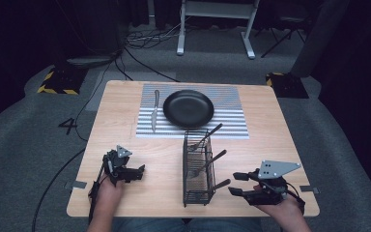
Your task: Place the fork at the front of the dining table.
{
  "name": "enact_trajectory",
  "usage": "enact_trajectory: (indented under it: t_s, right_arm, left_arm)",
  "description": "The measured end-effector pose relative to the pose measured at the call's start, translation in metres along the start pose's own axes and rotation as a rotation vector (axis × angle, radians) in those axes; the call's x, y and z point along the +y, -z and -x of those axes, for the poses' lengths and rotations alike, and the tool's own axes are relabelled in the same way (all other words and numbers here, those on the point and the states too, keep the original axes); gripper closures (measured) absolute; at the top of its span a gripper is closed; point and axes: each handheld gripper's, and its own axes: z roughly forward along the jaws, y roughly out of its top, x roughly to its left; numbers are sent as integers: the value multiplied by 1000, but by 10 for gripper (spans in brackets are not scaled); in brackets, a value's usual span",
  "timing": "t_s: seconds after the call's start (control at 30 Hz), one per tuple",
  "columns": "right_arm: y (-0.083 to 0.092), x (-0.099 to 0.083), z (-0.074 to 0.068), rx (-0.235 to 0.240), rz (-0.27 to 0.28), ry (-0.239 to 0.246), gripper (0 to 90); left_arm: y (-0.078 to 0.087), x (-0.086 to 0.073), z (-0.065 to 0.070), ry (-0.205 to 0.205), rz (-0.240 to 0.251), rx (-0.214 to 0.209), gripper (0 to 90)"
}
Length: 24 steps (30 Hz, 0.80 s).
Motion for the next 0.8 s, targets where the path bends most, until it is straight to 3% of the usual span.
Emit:
enact_trajectory:
  t_s: [0.37,0.5,0.63,0.7,0.8]
  right_arm:
    - [-12,10,-12,78,9,40,547]
    - [-16,15,-14,99,17,44,625]
    - [-17,16,-14,91,25,56,689]
    - [-18,17,-14,101,27,60,765]
    - [-19,17,-13,102,27,49,785]
  left_arm:
    - [0,0,0,0,1,0,0]
    - [0,0,0,0,0,0,0]
    - [0,0,0,0,1,0,0]
    - [0,0,0,0,0,0,0]
    - [0,0,0,0,0,0,0]
